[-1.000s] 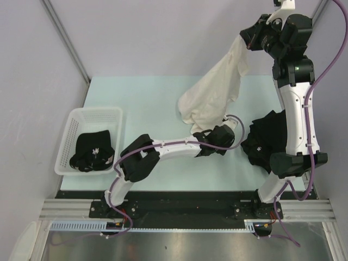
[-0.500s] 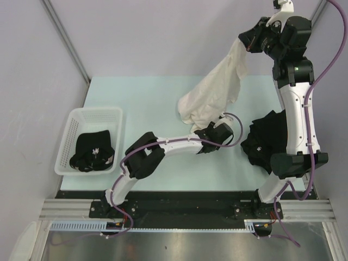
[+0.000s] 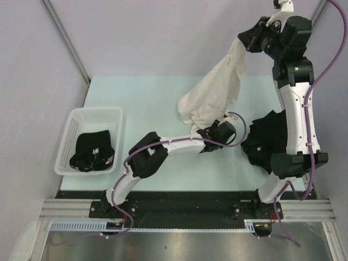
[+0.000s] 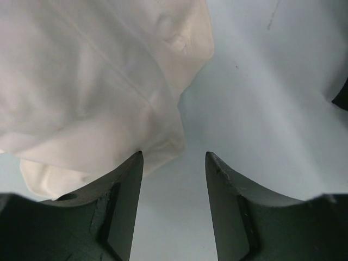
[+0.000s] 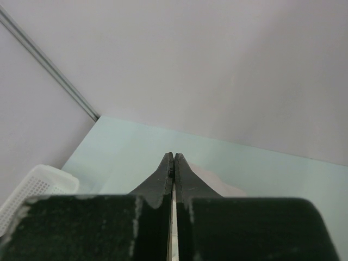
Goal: Fold and stack the t-shirts
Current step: Flatten out the tshirt
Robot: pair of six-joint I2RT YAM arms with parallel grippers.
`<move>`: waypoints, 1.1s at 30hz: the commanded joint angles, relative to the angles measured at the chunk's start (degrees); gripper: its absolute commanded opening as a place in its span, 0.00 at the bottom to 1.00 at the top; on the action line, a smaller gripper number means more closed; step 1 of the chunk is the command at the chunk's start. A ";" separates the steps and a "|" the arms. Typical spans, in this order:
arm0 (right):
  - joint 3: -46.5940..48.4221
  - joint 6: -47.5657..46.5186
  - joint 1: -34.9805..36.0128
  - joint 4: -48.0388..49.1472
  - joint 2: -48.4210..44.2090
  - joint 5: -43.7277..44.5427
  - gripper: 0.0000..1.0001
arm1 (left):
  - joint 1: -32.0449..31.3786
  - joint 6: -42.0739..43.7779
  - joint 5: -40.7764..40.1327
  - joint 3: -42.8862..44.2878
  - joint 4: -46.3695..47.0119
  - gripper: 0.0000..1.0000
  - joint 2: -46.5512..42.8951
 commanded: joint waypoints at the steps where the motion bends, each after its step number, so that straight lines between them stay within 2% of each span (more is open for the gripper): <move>1: -0.10 0.35 -0.18 3.98 -1.40 -1.05 0.00 | -0.75 1.20 0.82 3.50 2.38 0.55 0.85; 13: -1.77 0.43 -0.27 4.33 -2.11 -1.75 0.00 | -1.37 1.11 1.17 6.23 2.47 0.55 5.68; 27: -2.82 0.96 -0.53 4.86 -1.84 -2.63 0.00 | -0.32 2.08 -4.46 4.74 1.59 0.52 4.99; 33: -3.18 1.22 -0.45 4.95 -2.11 -2.72 0.00 | 0.56 1.28 -3.58 2.80 2.29 0.43 4.46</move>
